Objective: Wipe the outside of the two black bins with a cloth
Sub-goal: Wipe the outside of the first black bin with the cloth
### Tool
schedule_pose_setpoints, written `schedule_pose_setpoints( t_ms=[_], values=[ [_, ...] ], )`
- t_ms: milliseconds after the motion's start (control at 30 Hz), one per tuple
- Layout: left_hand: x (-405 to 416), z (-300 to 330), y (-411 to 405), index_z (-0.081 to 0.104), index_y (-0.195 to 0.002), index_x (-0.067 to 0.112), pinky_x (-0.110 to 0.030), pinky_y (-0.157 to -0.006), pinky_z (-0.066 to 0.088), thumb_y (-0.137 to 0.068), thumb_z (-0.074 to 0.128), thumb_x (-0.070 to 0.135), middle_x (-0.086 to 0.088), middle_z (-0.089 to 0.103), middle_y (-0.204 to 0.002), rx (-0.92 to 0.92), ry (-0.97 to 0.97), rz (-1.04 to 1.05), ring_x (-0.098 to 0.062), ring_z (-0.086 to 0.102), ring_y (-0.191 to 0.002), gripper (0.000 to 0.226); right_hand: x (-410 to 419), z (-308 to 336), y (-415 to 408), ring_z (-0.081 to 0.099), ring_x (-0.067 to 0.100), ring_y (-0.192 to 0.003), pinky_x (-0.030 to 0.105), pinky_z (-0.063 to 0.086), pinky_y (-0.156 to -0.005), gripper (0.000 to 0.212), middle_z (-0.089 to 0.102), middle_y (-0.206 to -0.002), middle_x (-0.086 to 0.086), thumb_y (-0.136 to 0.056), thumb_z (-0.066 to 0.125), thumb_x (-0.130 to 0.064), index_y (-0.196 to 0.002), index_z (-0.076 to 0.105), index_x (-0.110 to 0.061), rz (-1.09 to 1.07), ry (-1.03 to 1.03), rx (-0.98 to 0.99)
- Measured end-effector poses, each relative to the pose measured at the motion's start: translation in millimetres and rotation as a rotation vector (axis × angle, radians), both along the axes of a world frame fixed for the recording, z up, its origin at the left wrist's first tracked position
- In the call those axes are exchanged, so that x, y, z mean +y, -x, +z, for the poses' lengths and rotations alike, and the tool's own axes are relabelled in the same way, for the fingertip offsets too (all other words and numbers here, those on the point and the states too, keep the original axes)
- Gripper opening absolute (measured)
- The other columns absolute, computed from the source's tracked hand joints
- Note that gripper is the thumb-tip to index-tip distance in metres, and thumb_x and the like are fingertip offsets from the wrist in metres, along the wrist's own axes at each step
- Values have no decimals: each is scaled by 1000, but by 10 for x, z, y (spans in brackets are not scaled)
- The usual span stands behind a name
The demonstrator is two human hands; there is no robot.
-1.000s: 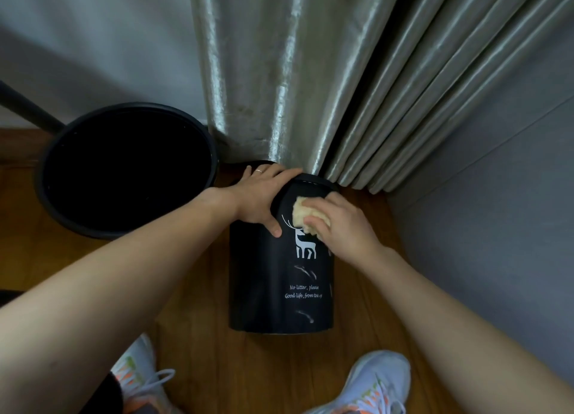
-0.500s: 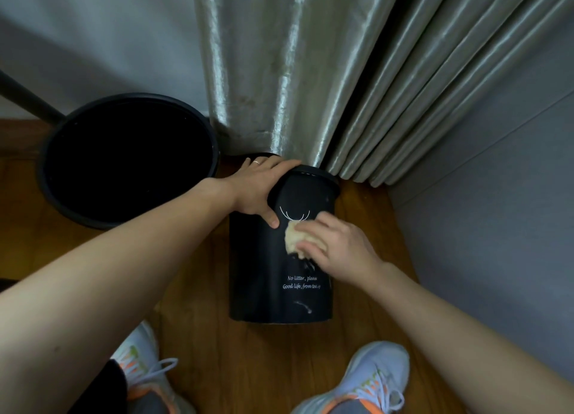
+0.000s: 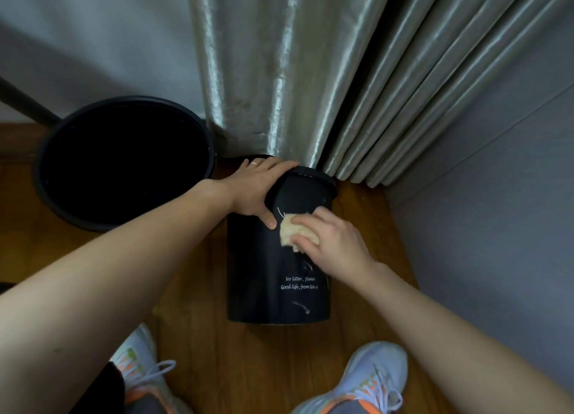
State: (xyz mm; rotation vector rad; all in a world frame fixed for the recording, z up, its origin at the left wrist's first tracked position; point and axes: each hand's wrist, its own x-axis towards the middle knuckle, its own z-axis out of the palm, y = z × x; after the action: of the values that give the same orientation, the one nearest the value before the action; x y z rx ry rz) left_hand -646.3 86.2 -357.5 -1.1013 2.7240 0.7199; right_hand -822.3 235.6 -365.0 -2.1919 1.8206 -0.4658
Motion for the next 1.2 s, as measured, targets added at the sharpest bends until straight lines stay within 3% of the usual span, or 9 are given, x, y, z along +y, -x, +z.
schedule_pose_setpoints(
  t_ms=[100,300,500,667,833,1033,1200],
  values=[
    [-1,1,0,4,-153,32,-59,-115,13,-51,90,50,-3,14,-157,-8,-2,-2,-31,14,-144,135,-2,-3,-10,60,22,-84,38,52,-69,35,55,-99,-4,-89,62,-47,-120,64,-30,-73,-46,-77],
    [-5,-7,-63,5,-153,32,-59,-115,15,-49,91,47,-3,15,-157,4,-15,24,-31,16,-144,136,378,-131,55,57,17,-69,30,50,-52,32,55,-92,-1,-88,61,-43,-112,67,-24,336,-51,-21],
    [76,126,37,11,-150,34,-69,-108,17,-50,93,31,4,16,-155,-19,-125,137,-30,13,-142,129,232,-71,47,60,15,-77,27,51,-61,36,56,-94,-6,-87,57,-49,-113,66,-25,163,-5,-33],
    [118,150,229,30,-139,42,-69,-99,30,-49,92,43,1,36,-137,24,-178,336,-33,20,-137,109,285,-80,42,58,14,-77,29,50,-62,37,53,-95,-7,-89,55,-51,-116,63,-28,127,-59,-53],
    [52,67,174,32,-131,53,-62,-101,33,-46,92,39,1,37,-120,140,-222,298,-29,25,-126,106,320,-102,34,59,15,-78,30,52,-62,38,54,-95,-6,-89,56,-52,-118,62,-28,127,-57,-75],
    [9,-22,54,35,-132,55,-57,-106,31,-49,92,35,2,39,-118,266,-207,267,-23,28,-119,103,334,-118,27,59,15,-79,33,53,-64,39,54,-95,-5,-89,56,-52,-120,61,-29,118,-65,-76],
    [15,-16,33,32,-139,54,-58,-108,28,-53,91,40,5,34,-117,238,-167,223,-21,26,-119,105,327,-105,28,58,16,-79,32,53,-64,39,54,-94,-5,-89,55,-52,-119,62,-28,108,-64,-78]
  ],
)
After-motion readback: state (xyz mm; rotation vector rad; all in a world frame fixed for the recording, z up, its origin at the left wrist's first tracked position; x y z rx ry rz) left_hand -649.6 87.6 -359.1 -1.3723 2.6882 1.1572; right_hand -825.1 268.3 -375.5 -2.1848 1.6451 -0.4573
